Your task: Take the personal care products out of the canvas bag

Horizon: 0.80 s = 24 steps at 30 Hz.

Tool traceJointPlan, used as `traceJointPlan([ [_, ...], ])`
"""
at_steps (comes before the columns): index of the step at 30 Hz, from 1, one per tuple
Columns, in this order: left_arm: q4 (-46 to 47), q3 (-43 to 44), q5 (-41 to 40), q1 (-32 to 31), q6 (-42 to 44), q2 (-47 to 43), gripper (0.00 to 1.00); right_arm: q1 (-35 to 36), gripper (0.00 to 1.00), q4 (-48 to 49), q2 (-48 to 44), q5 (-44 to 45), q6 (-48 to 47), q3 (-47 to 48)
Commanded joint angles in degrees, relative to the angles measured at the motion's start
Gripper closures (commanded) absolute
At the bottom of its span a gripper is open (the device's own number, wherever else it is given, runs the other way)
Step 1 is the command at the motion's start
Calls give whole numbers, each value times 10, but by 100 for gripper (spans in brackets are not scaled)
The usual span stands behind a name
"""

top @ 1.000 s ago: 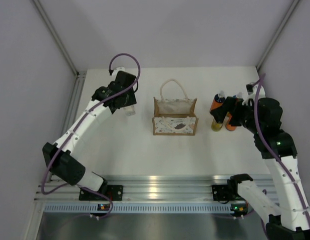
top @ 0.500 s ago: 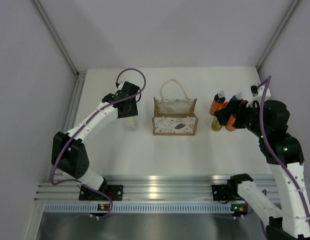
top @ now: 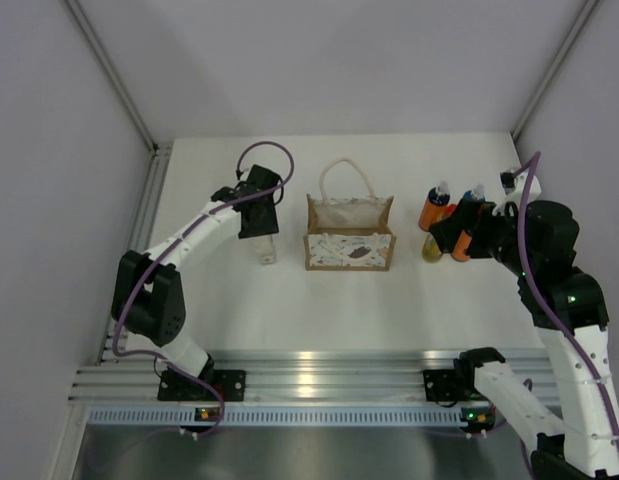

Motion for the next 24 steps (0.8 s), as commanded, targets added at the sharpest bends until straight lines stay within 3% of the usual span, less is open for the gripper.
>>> traceJointPlan([
  [1, 59, 14, -10, 4, -4, -17, 50, 5, 0, -5, -1, 9, -6, 31],
  [3, 58, 13, -16, 4, -5, -18, 29, 4, 1, -6, -1, 9, -5, 32],
  [8, 56, 21, -19, 5, -1, -34, 2, 4, 0, -6, 1, 10, -5, 37],
  [14, -7, 80, -32, 4, 1, -59, 2, 4, 0, -14, 5, 20, -12, 51],
  [24, -136, 146, -91, 5, 40, -174, 2, 5, 1, -72, 17, 62, -45, 113],
])
